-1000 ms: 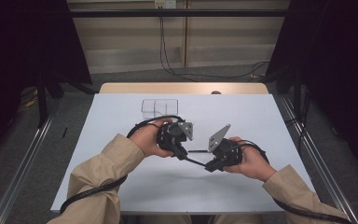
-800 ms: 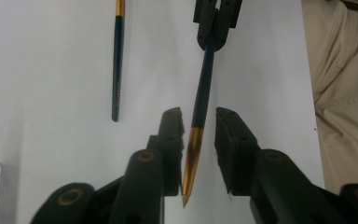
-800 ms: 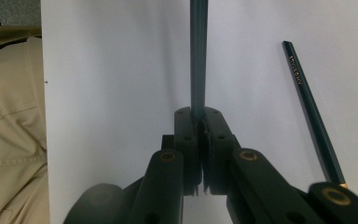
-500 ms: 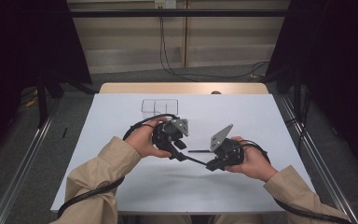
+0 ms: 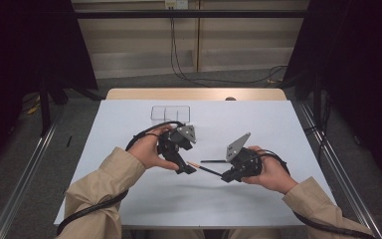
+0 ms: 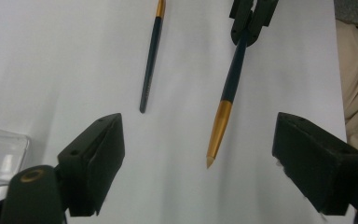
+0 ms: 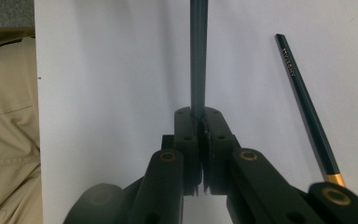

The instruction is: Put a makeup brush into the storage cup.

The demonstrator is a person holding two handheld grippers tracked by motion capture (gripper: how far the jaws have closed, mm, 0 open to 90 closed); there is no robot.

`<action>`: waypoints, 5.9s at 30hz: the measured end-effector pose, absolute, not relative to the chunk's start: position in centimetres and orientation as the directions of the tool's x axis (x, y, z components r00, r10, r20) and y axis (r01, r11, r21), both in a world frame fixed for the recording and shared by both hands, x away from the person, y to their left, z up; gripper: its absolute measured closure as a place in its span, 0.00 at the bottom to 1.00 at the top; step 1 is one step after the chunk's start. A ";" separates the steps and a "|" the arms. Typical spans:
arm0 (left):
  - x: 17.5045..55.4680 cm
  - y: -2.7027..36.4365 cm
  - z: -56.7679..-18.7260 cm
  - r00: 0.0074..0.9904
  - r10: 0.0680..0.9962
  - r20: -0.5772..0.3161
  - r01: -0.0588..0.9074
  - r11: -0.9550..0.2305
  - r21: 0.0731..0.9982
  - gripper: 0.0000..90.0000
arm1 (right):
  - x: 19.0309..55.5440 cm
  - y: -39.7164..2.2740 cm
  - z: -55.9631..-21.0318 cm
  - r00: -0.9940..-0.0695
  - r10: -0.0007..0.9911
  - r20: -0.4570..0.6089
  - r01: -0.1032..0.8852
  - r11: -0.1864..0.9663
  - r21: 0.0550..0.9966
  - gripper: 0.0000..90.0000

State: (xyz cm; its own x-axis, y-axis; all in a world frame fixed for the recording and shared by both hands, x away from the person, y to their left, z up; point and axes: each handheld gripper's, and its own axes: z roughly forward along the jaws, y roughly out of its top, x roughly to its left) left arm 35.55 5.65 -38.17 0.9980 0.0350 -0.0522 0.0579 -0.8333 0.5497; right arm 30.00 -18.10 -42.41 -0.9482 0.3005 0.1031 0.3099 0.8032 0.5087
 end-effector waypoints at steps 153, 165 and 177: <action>34.4 6.9 -42.3 0.926 0.132 -0.353 0.364 -0.078 0.928 0.92 | 30.1 -17.2 -43.1 -0.871 0.443 0.212 0.416 0.439 0.796 0.95; 34.3 6.6 -42.4 0.930 0.135 -0.343 0.353 -0.062 0.933 0.92 | 30.2 -16.7 -43.4 -0.862 0.446 0.241 0.437 0.411 0.800 0.95; 34.1 6.7 -42.2 0.936 0.145 -0.321 0.332 -0.056 0.942 0.92 | 30.1 -16.4 -43.3 -0.860 0.449 0.241 0.431 0.388 0.815 0.94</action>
State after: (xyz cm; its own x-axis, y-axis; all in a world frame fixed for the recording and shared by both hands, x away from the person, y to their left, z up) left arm 34.09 6.72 -42.15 0.9357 0.1454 -0.3214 0.3321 -0.0556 0.9416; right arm 30.08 -16.40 -43.32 -0.8604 0.4488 0.2412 0.4309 0.3883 0.8145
